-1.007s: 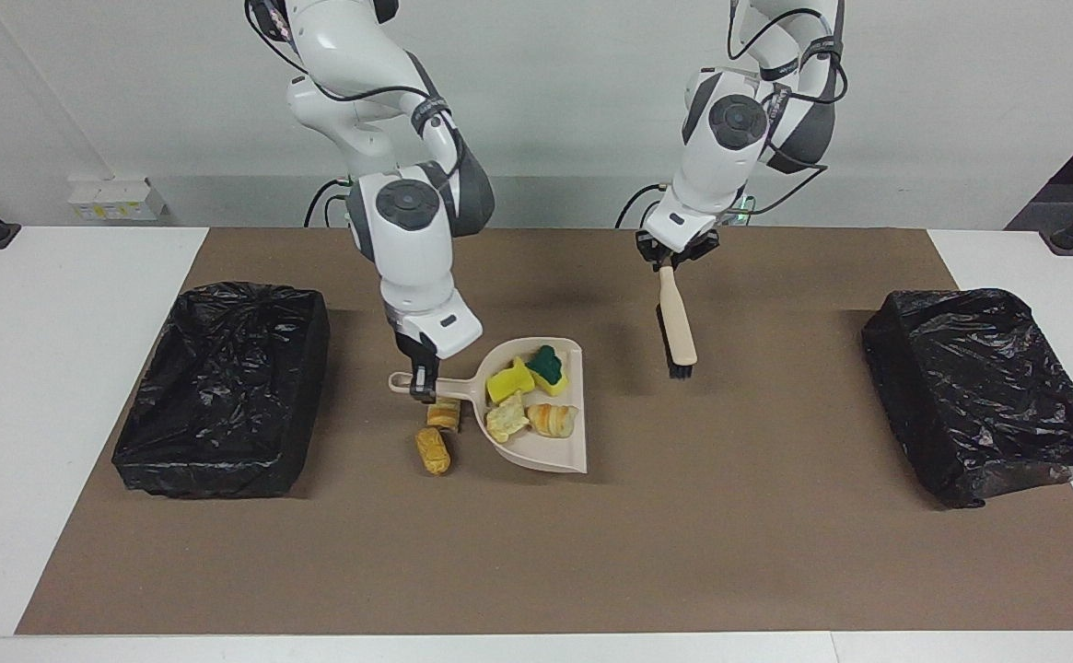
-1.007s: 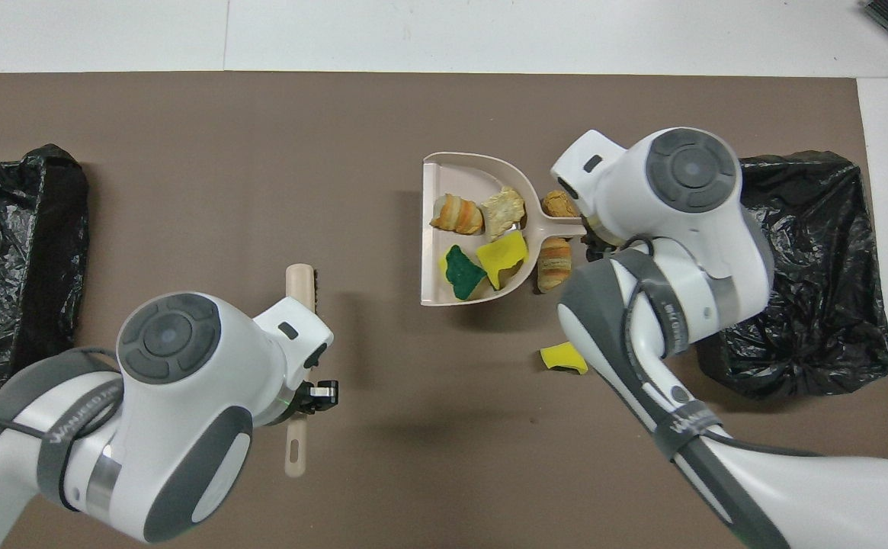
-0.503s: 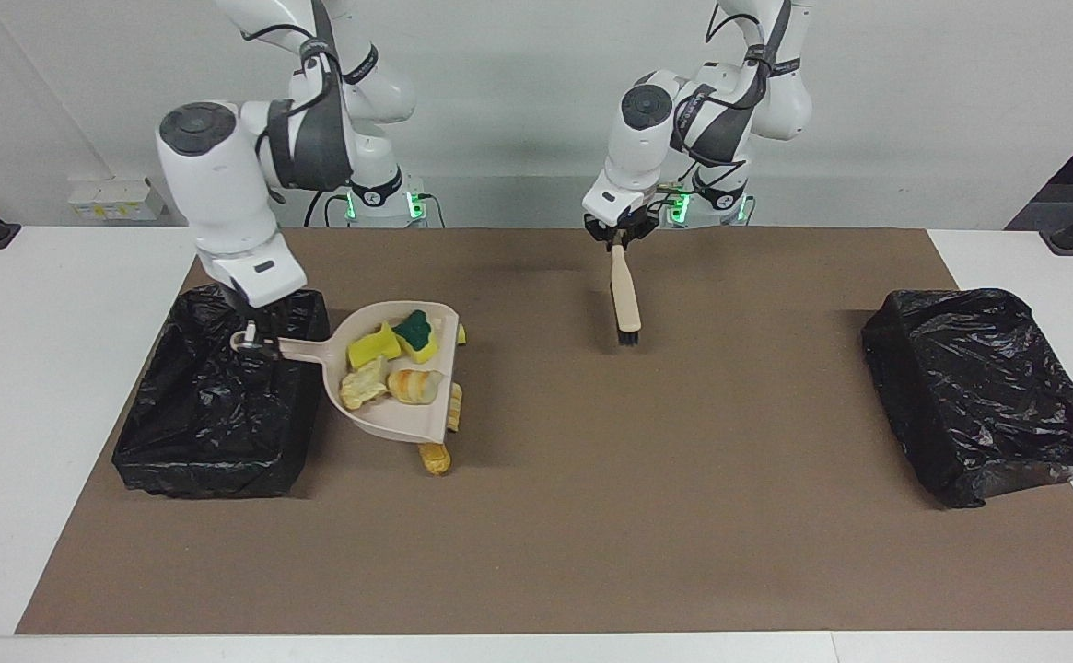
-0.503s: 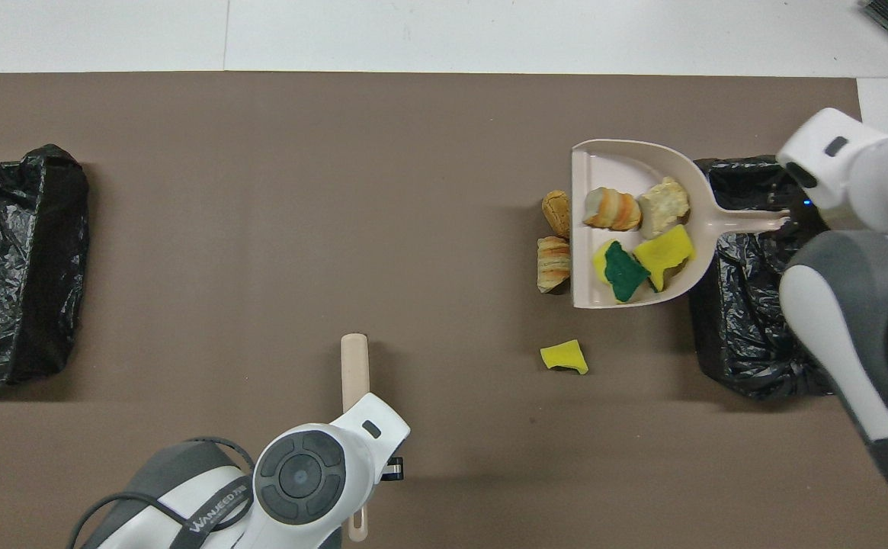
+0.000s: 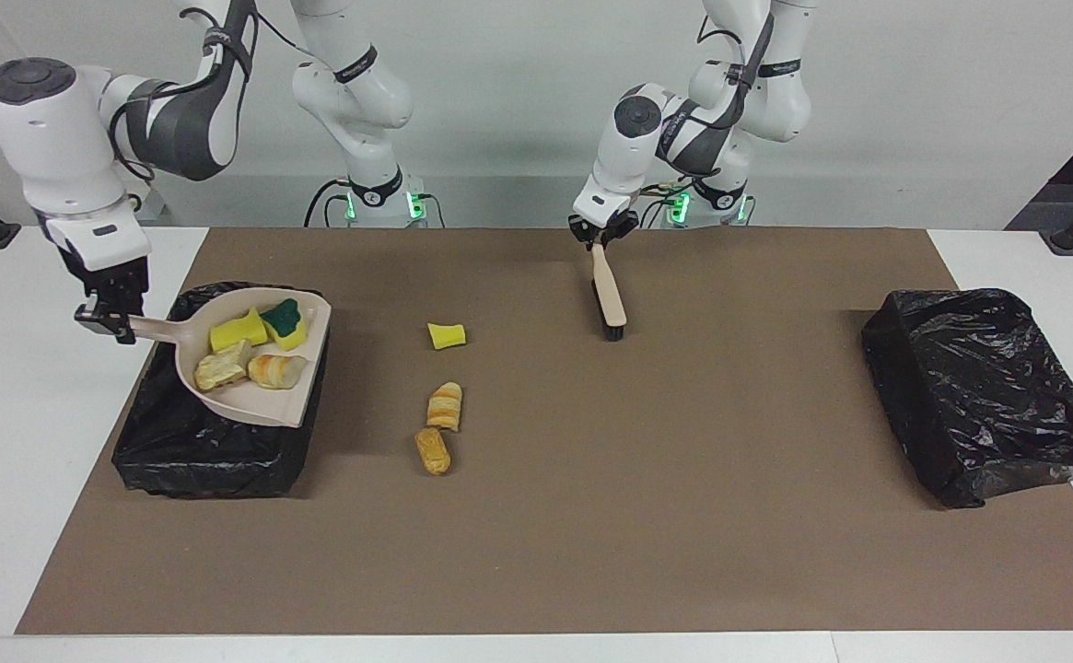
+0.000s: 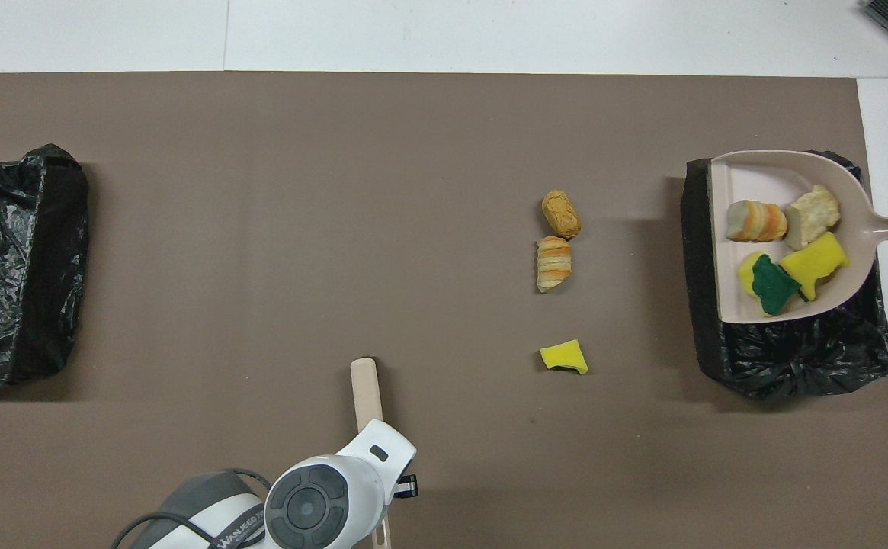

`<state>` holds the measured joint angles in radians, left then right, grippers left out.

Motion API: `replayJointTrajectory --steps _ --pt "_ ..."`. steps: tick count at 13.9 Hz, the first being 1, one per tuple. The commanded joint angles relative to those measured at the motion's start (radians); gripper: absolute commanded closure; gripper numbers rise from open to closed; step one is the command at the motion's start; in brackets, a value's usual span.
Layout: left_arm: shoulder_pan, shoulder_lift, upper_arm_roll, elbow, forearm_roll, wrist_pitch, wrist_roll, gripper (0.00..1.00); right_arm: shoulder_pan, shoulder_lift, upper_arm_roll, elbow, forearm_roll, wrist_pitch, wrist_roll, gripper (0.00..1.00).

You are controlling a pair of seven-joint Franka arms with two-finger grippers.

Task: Sweep and dump trash in bin
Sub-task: 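Tilt the dustpan to dump debris while the left gripper releases the brush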

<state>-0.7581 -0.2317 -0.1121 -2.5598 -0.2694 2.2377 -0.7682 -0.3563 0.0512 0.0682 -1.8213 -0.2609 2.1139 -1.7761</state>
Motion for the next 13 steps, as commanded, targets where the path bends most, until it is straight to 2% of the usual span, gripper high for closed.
replayJointTrajectory --steps 1,2,6,7,10,13 --pt "-0.021 -0.025 0.019 -0.033 -0.014 0.031 -0.011 0.44 -0.012 -0.021 0.015 -0.052 -0.108 0.038 0.012 1.0" --pt "-0.003 -0.014 0.019 -0.02 -0.014 0.025 -0.014 0.0 -0.007 -0.018 0.015 -0.062 -0.157 0.047 0.026 1.0" --pt "0.103 0.002 0.023 0.052 -0.013 -0.009 -0.008 0.0 0.028 -0.025 0.016 -0.098 -0.368 0.026 0.153 1.0" --pt "0.146 0.009 0.022 0.087 -0.011 -0.01 0.0 0.0 0.028 -0.025 0.016 -0.098 -0.379 0.017 0.162 1.0" --pt "0.258 0.098 0.023 0.243 0.044 -0.055 0.07 0.0 0.068 -0.03 0.016 -0.098 -0.45 -0.011 0.26 1.0" --pt "0.342 0.175 0.025 0.364 0.099 -0.098 0.213 0.0 0.144 -0.044 0.016 -0.098 -0.587 -0.116 0.375 1.0"
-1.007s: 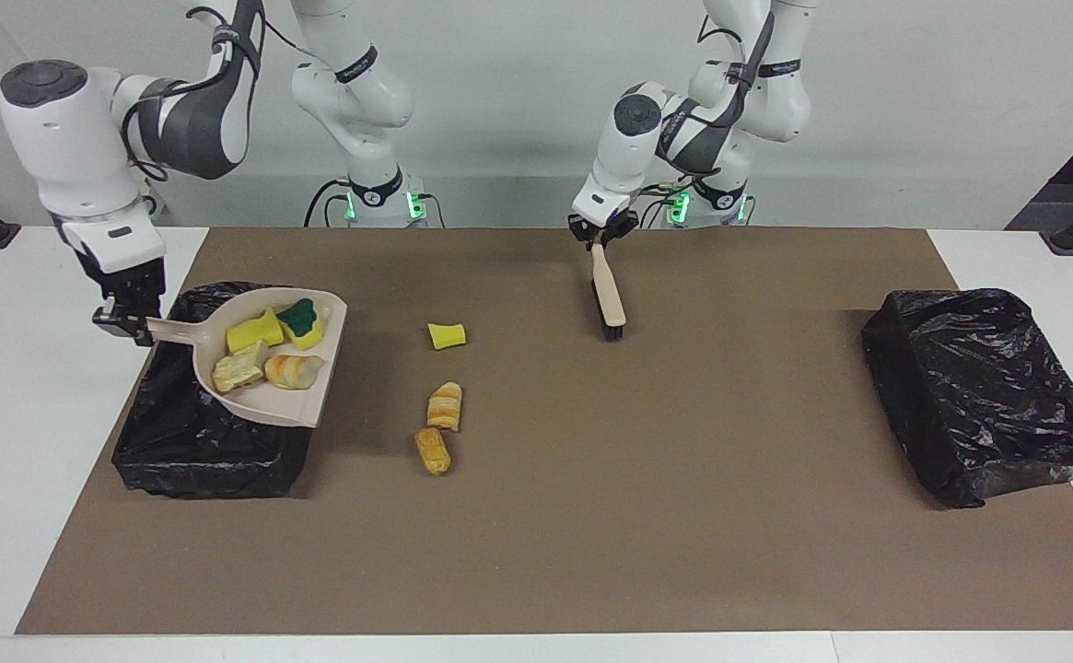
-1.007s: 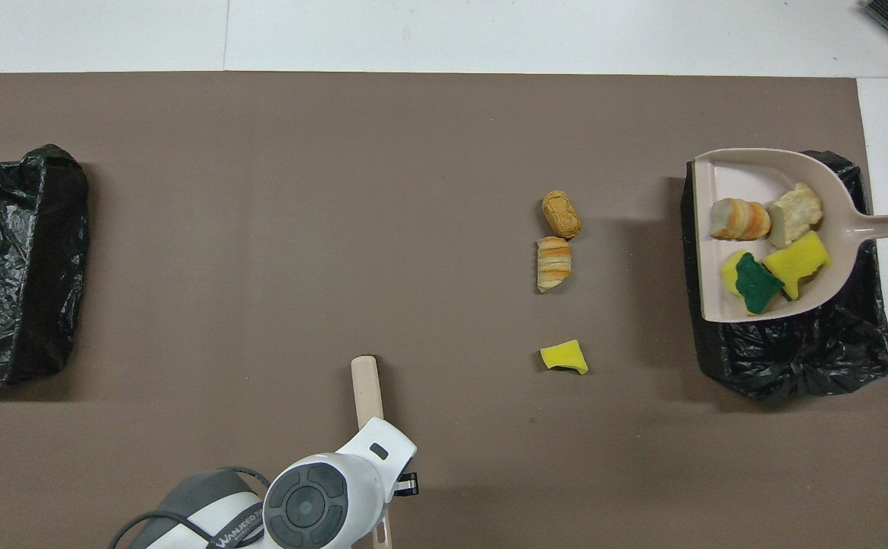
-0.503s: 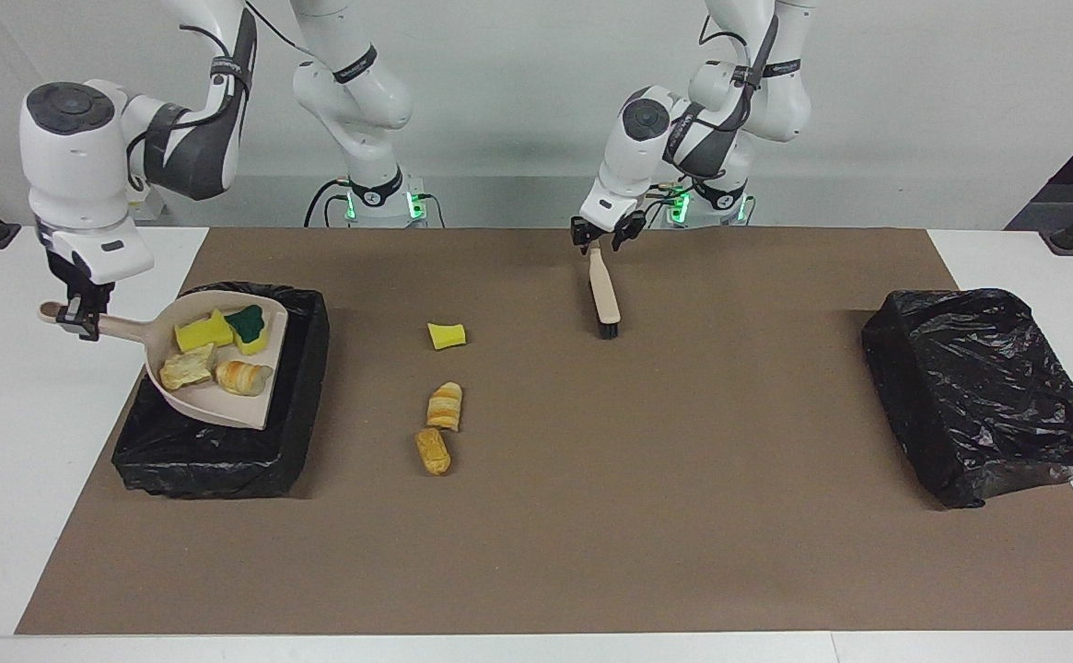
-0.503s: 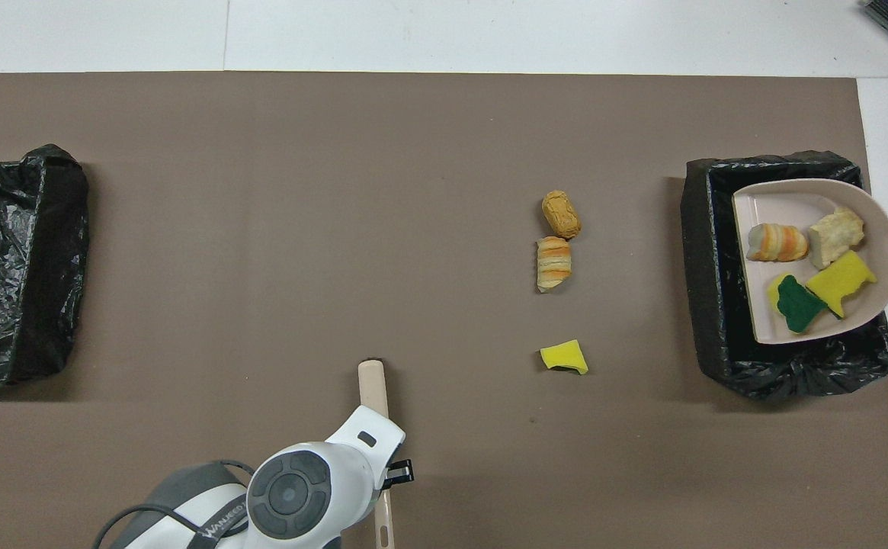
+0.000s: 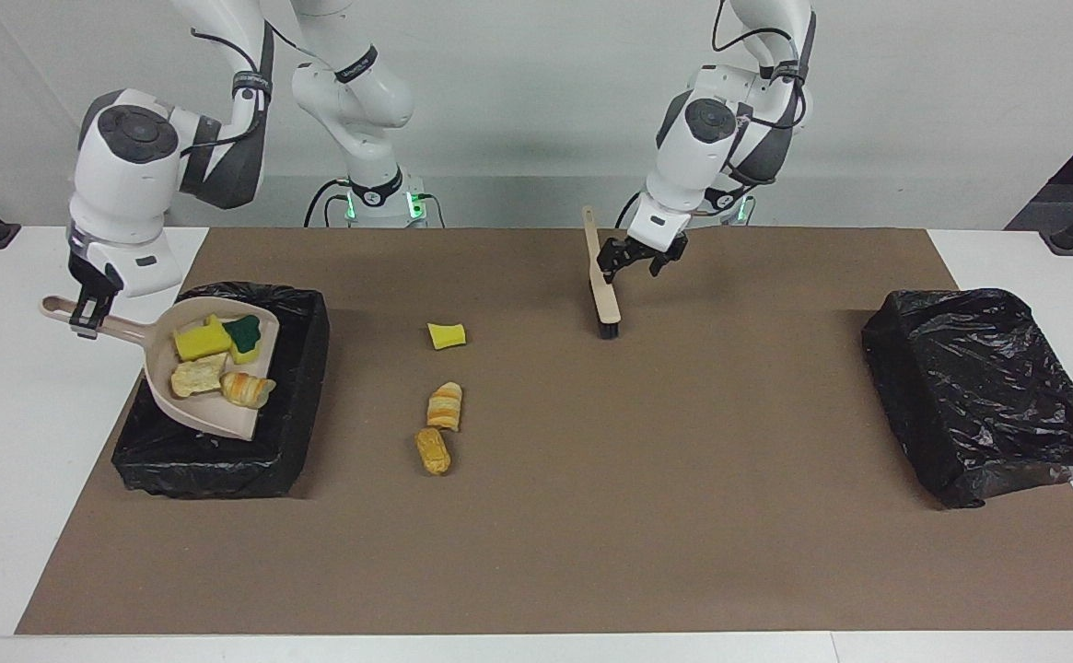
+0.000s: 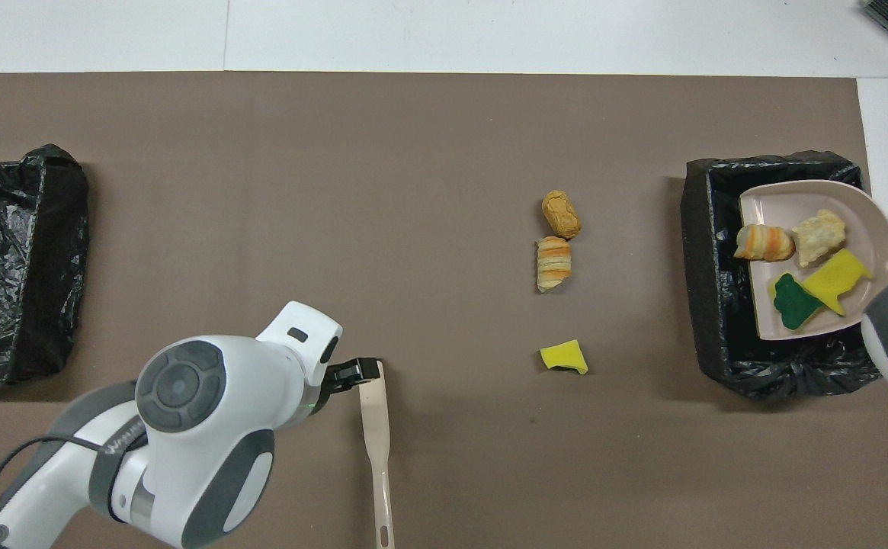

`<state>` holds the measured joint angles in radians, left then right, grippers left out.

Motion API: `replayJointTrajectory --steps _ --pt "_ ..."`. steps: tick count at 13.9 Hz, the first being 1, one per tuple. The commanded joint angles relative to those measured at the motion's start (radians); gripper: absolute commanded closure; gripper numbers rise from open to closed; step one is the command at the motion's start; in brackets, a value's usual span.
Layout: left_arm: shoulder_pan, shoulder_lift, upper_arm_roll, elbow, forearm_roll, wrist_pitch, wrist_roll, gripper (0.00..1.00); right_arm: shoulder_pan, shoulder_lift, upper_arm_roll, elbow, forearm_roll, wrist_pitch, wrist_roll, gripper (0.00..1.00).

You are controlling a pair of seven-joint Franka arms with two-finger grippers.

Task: Sweep and dump trash in bin
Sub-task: 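Tilt the dustpan to dump debris while the left gripper releases the brush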

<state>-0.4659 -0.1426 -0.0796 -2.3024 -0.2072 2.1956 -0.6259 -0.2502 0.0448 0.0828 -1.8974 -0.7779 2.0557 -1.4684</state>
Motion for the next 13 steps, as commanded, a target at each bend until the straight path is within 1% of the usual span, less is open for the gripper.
replayJointTrajectory --steps 1,3,4,5,7,8,10,11,13 --pt "0.087 0.11 -0.008 0.148 0.072 -0.094 0.128 0.0 0.052 -0.039 0.002 -0.022 -0.086 -0.077 0.079 1.0" --pt "0.157 0.164 -0.008 0.248 0.083 -0.19 0.277 0.0 0.083 -0.037 0.002 -0.022 -0.148 -0.121 0.118 1.0" --pt "0.191 0.191 -0.006 0.297 0.086 -0.221 0.322 0.0 0.097 -0.037 0.002 -0.022 -0.171 -0.144 0.14 1.0" --pt "0.223 0.218 -0.006 0.343 0.089 -0.235 0.34 0.0 0.123 -0.037 0.002 -0.019 -0.197 -0.167 0.151 1.0" --pt "0.257 0.251 -0.006 0.412 0.135 -0.241 0.35 0.0 0.152 -0.037 0.003 -0.008 -0.277 -0.227 0.154 1.0" --pt "0.277 0.265 -0.006 0.458 0.17 -0.247 0.362 0.0 0.169 -0.037 0.002 -0.006 -0.306 -0.255 0.157 1.0" --pt "0.331 0.29 -0.005 0.561 0.181 -0.333 0.421 0.0 0.173 -0.037 0.012 0.006 -0.369 -0.302 0.154 1.0" --pt "0.354 0.293 -0.005 0.611 0.178 -0.383 0.477 0.0 0.195 -0.037 0.014 0.014 -0.397 -0.318 0.146 1.0" --pt "0.383 0.278 -0.003 0.65 0.181 -0.471 0.499 0.0 0.222 -0.031 0.014 0.044 -0.451 -0.341 0.143 1.0"
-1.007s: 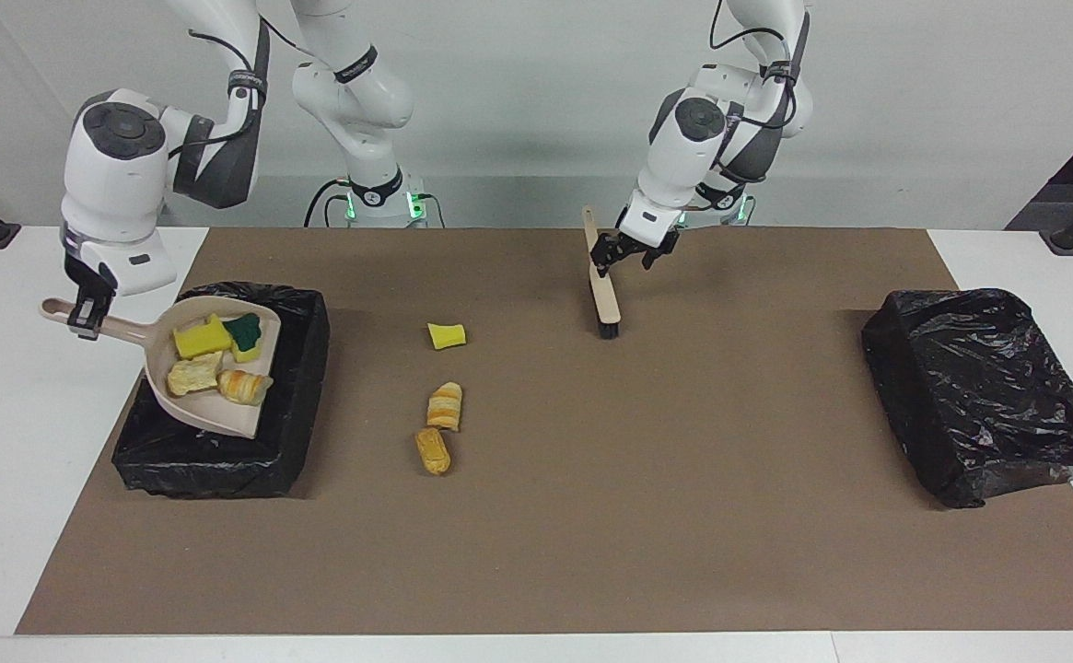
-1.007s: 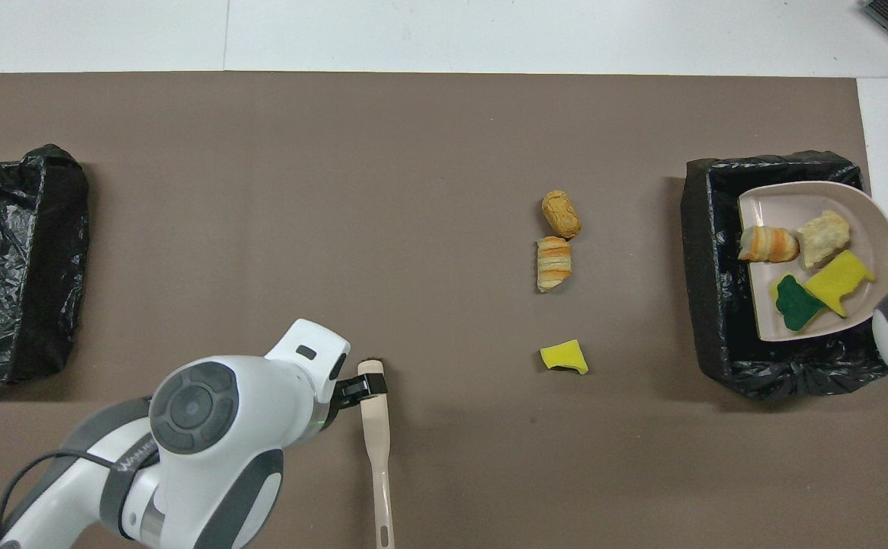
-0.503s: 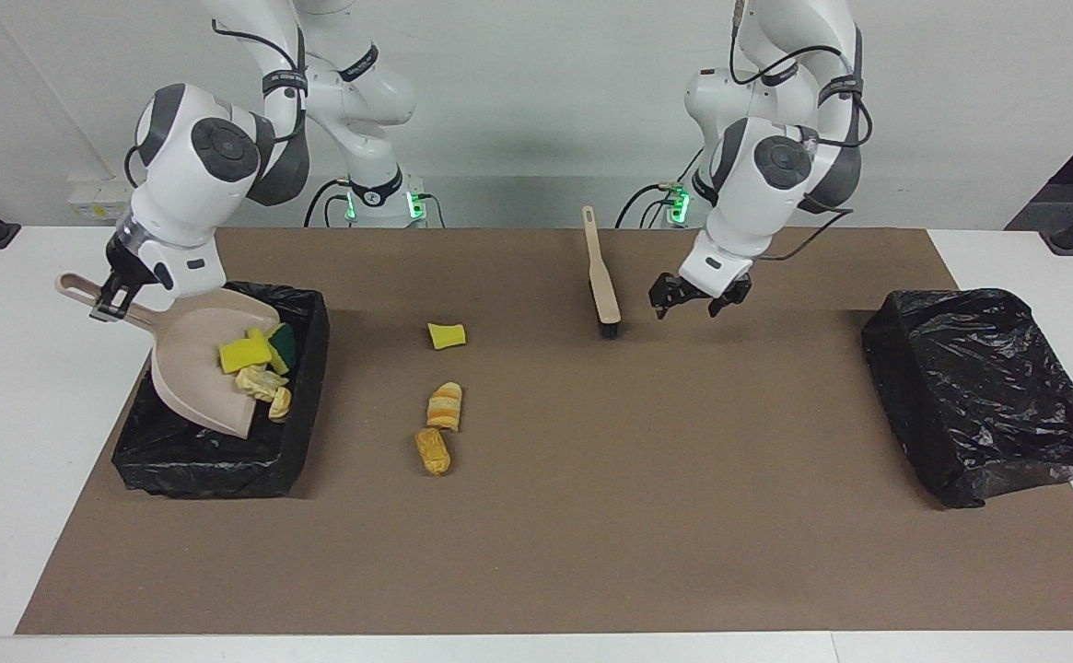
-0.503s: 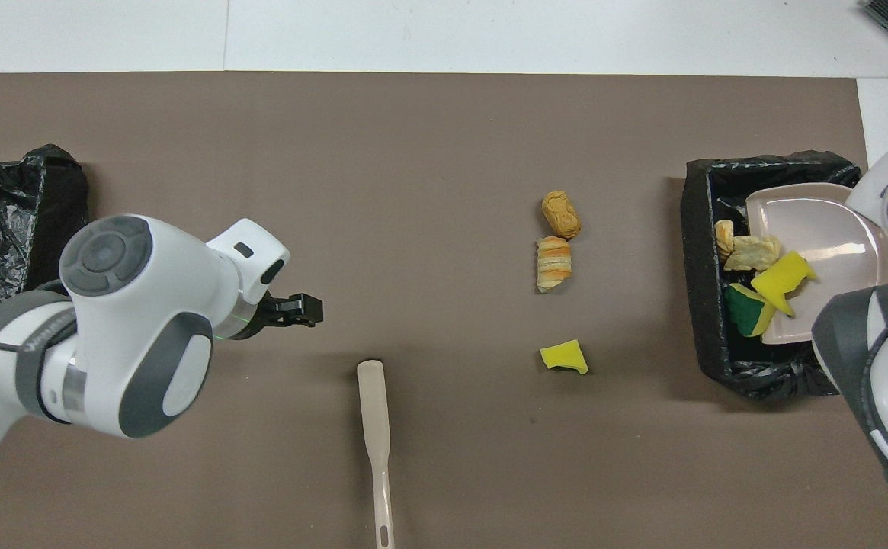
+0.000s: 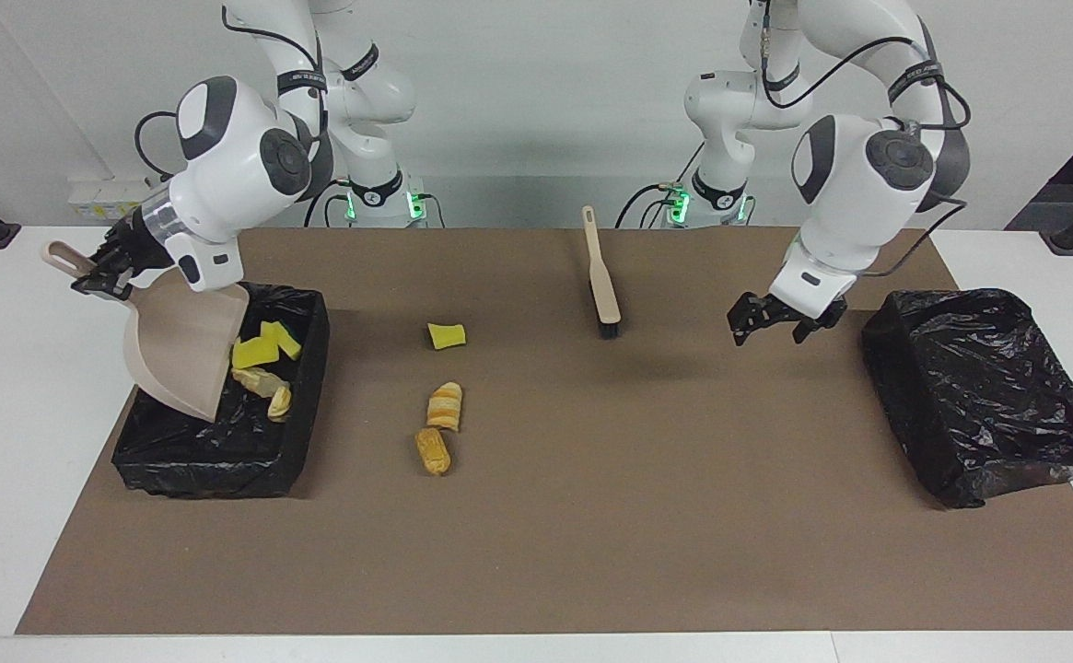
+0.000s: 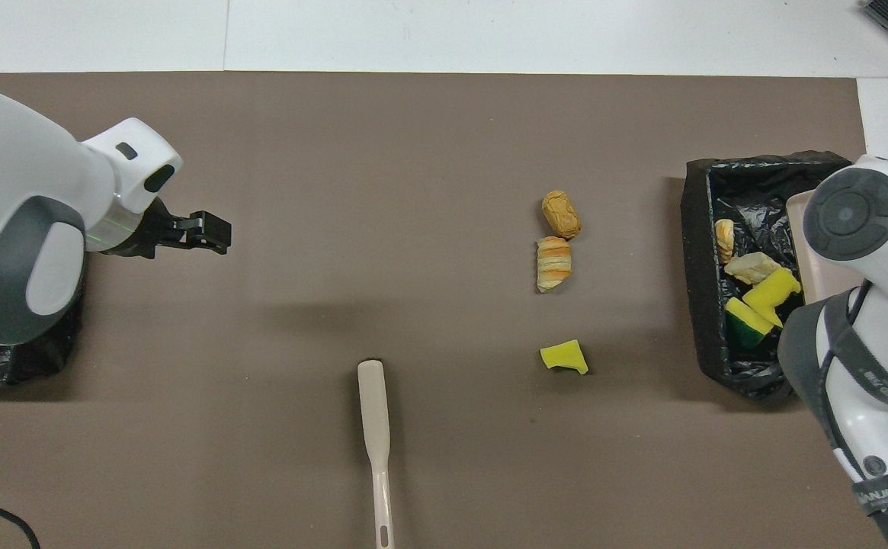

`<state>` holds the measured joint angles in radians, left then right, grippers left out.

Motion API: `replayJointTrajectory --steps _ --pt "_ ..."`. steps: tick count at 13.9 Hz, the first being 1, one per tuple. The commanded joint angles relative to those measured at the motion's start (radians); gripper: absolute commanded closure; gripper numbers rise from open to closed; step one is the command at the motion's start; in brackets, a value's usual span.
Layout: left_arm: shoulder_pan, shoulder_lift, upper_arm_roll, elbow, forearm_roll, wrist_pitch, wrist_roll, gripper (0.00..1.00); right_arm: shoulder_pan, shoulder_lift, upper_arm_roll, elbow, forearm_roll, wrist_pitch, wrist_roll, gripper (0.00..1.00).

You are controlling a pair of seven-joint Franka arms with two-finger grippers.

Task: Sweep and dump trash in bin
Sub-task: 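Carry the empty dustpan with the right gripper back to the table center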

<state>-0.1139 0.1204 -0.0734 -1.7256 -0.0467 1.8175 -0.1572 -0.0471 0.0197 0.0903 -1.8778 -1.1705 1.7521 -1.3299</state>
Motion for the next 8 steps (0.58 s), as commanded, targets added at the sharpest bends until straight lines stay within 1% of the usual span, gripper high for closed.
replayJointTrajectory --steps 1,3,5,6,8 --pt "0.045 0.007 -0.008 0.087 0.021 -0.133 0.039 0.0 0.033 0.002 0.006 0.06 -0.049 -0.058 0.006 1.0" --pt "0.071 -0.025 -0.005 0.106 0.018 -0.187 0.109 0.0 0.041 0.0 0.008 0.095 -0.017 -0.071 0.017 1.0" --pt "0.074 -0.048 -0.008 0.121 0.018 -0.211 0.108 0.0 0.052 0.012 0.009 0.159 0.101 -0.079 0.024 1.0" --pt "0.074 -0.056 -0.008 0.121 0.018 -0.214 0.107 0.0 0.077 0.022 0.011 0.176 0.136 -0.101 0.052 1.0" --pt "0.074 -0.062 -0.008 0.115 0.016 -0.204 0.107 0.0 0.136 0.039 0.011 0.228 0.208 -0.167 0.188 1.0"
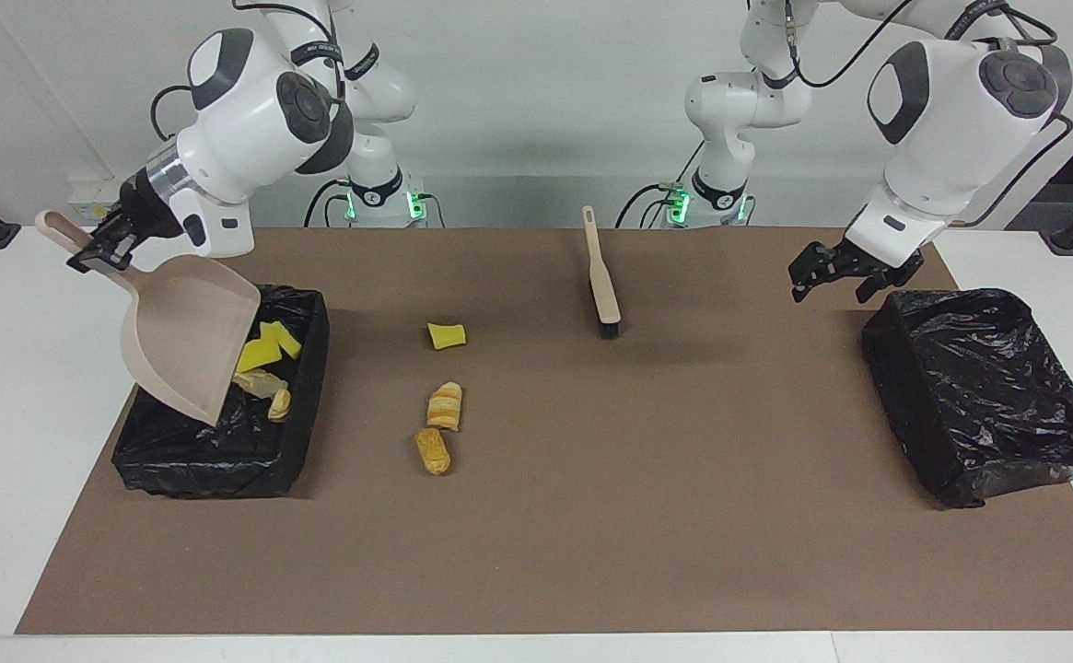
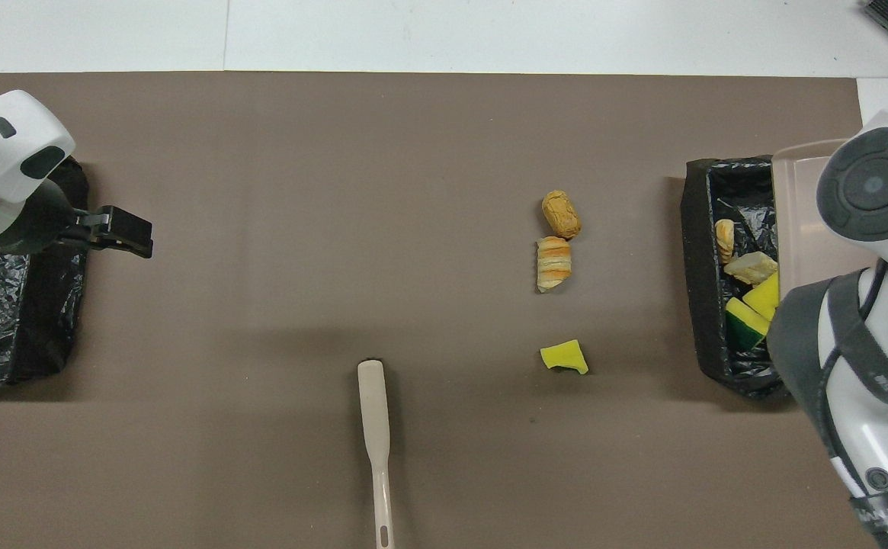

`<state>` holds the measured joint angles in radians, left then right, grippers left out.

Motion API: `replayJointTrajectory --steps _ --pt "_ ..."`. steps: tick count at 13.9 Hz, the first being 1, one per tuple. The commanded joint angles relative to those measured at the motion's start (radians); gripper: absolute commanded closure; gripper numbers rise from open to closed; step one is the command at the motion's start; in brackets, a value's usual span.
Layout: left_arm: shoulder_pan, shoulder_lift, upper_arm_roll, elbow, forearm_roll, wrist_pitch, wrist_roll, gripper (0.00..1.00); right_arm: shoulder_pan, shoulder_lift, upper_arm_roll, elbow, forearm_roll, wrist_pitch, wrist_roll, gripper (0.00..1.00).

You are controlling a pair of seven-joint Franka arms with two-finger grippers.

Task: Sweep and dump trash in bin
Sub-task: 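Carry the empty dustpan with the right gripper back to the table center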

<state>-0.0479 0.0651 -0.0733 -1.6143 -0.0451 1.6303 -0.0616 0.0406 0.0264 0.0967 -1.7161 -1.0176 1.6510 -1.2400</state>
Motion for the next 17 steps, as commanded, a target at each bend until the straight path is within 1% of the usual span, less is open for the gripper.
replayJointTrajectory --steps 1,3,6,7,9,10,12,15,16,17 --pt "0.008 -0.007 -0.007 0.004 0.014 -0.01 0.011 0.0 0.071 0.043 0.005 0.087 0.115 -0.109 0.167 1.0" --pt "0.01 -0.007 -0.007 0.004 0.014 -0.006 0.011 0.0 0.113 0.069 0.005 0.133 0.256 -0.163 0.31 1.0" --pt "0.006 -0.005 -0.008 0.004 0.014 -0.004 0.011 0.0 0.124 0.079 0.006 0.15 0.434 -0.163 0.604 1.0" --pt "0.008 -0.005 -0.008 0.004 0.014 -0.004 0.01 0.0 0.142 0.079 0.005 0.153 0.5 -0.165 0.716 1.0" --pt "0.006 -0.005 -0.007 0.004 0.014 -0.004 0.008 0.0 0.191 0.11 0.005 0.186 0.571 -0.174 0.94 1.0" --pt "0.006 -0.007 -0.008 0.004 0.014 -0.006 0.009 0.0 0.221 0.151 0.005 0.226 0.609 -0.198 1.053 1.0" --pt "0.008 -0.007 -0.007 0.004 0.014 -0.004 0.009 0.0 0.296 0.271 0.005 0.369 0.683 -0.224 1.288 1.0" --pt "0.01 -0.007 -0.007 0.004 0.014 -0.006 0.011 0.0 0.366 0.418 0.008 0.554 0.799 -0.208 1.573 1.0" --pt "0.01 -0.007 -0.007 0.004 0.014 -0.004 0.008 0.0 0.421 0.481 0.005 0.603 0.824 -0.201 1.697 1.0" --pt "0.01 -0.007 -0.007 0.004 0.014 -0.004 0.009 0.0 0.467 0.519 0.002 0.631 0.837 -0.177 1.787 1.0"
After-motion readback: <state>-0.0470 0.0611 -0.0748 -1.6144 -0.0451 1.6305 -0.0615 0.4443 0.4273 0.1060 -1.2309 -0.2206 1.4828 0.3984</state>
